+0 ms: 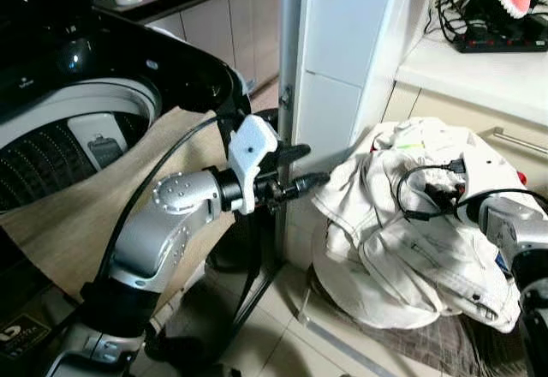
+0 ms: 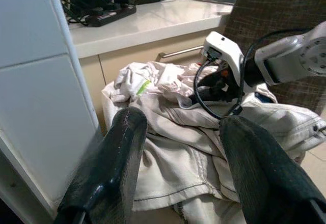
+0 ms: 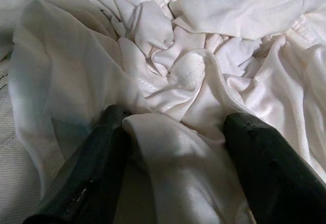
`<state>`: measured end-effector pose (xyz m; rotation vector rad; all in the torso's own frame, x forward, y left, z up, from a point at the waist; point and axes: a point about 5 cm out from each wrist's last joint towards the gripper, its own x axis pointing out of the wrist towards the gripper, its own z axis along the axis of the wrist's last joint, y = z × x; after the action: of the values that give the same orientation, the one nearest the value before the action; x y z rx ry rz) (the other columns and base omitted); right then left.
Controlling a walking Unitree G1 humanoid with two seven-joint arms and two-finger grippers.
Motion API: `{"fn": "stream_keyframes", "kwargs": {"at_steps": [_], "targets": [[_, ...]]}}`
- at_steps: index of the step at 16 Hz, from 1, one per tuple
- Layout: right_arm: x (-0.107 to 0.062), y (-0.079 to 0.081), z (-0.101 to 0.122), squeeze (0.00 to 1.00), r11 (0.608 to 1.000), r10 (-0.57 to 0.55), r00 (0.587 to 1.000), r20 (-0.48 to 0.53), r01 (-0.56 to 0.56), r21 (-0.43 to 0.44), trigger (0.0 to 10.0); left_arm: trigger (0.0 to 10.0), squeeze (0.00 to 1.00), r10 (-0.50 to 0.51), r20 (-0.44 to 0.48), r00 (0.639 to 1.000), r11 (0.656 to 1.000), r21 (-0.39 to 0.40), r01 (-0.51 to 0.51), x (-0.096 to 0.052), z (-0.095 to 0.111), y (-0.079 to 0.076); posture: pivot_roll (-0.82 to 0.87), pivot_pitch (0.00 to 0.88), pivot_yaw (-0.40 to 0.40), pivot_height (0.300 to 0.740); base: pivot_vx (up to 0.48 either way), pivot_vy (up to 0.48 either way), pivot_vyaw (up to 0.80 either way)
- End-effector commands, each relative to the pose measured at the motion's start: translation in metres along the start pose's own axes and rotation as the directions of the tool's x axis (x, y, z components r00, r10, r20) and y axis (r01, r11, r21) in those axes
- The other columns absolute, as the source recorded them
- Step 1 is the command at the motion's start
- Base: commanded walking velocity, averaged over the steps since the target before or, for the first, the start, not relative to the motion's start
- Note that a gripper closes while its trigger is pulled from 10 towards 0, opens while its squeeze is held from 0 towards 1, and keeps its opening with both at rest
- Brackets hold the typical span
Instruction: Clothes washing
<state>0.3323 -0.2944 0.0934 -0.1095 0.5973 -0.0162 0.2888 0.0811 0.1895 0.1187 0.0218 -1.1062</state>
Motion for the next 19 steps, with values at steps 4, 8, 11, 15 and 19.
{"fn": "stream_keyframes", "kwargs": {"at_steps": [4,8,11,15,19], "targets": [[0.002,0.002,-0.009,0.00,0.999,0.029,0.998,-0.048,-0.027,0.025,0.0,10.0,0.00,-0.027,-0.011,1.000,1.000,0.006,0.027,-0.002,0.003,-0.004,-0.10,0.000,0.040,0.740,0.000,0.000,0.00],[0.003,0.000,-0.005,0.00,0.997,0.038,0.999,-0.028,-0.036,0.074,0.0,10.0,0.00,-0.034,-0.015,0.999,0.999,0.004,0.034,-0.001,0.004,-0.005,-0.10,0.000,0.041,0.740,0.000,0.000,0.00],[0.003,0.000,-0.003,0.00,0.994,0.040,0.999,-0.016,-0.038,0.104,0.0,10.0,0.00,-0.035,-0.018,0.999,0.999,0.003,0.035,-0.001,0.004,-0.005,-0.10,0.000,0.041,0.740,0.000,0.000,0.00],[0.001,-0.005,0.006,0.00,0.990,0.025,0.999,0.023,-0.028,0.137,0.0,10.0,0.00,-0.023,-0.021,1.000,1.000,0.004,0.023,-0.002,0.004,-0.003,-0.10,0.000,0.040,0.740,0.000,0.000,0.00],[-0.007,-0.011,0.035,0.00,0.989,0.027,0.990,0.141,-0.048,0.142,0.0,10.0,0.00,0.026,-0.004,1.000,1.000,0.017,-0.026,-0.003,0.007,0.002,-0.10,0.000,0.035,0.740,0.000,0.000,0.00]]}}
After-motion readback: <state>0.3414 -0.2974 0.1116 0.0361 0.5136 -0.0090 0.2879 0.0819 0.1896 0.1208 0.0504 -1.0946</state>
